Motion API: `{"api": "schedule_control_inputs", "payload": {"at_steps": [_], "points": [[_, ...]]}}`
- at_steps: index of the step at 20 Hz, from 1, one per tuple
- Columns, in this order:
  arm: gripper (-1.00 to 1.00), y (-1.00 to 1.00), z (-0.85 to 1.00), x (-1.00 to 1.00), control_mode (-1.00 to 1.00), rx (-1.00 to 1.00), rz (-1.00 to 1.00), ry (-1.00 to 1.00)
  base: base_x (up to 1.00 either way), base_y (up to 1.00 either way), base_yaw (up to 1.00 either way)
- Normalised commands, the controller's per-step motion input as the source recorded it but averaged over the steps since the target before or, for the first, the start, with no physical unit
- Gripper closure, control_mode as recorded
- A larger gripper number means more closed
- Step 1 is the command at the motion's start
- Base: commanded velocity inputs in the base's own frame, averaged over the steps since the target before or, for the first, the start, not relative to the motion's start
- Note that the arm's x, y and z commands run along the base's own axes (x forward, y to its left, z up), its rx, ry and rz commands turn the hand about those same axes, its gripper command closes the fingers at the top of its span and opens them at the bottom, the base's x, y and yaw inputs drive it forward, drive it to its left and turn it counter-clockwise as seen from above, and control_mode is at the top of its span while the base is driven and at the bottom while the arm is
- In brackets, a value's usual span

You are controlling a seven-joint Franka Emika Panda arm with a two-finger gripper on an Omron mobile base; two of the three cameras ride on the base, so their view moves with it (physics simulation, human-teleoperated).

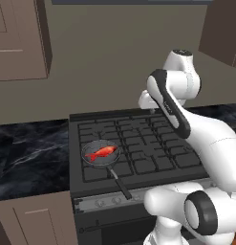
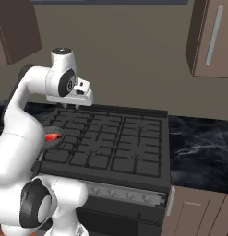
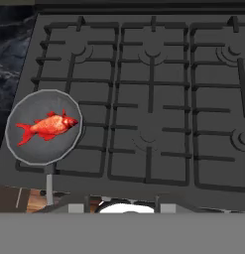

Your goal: Place the fish on the plate and place the potato on the same plate.

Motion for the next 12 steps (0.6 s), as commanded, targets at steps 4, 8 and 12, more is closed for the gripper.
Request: {"api": "schedule_control_inputs", "payload": {"at_steps": [4,8,12], "points": [[-1.0,0.18,-0.06,-0.11,-1.0,0.01,0.0,0.02,0.0,0.0,0.0],[-1.0,0.71,-0.29,-0.3,-1.0,0.0,0.0,0.01,0.0,0.0,0.0],[-1.0,0.75,-0.32,-0.28,-1.0,0.0,-0.03,0.02,0.0,0.0,0.0]]}}
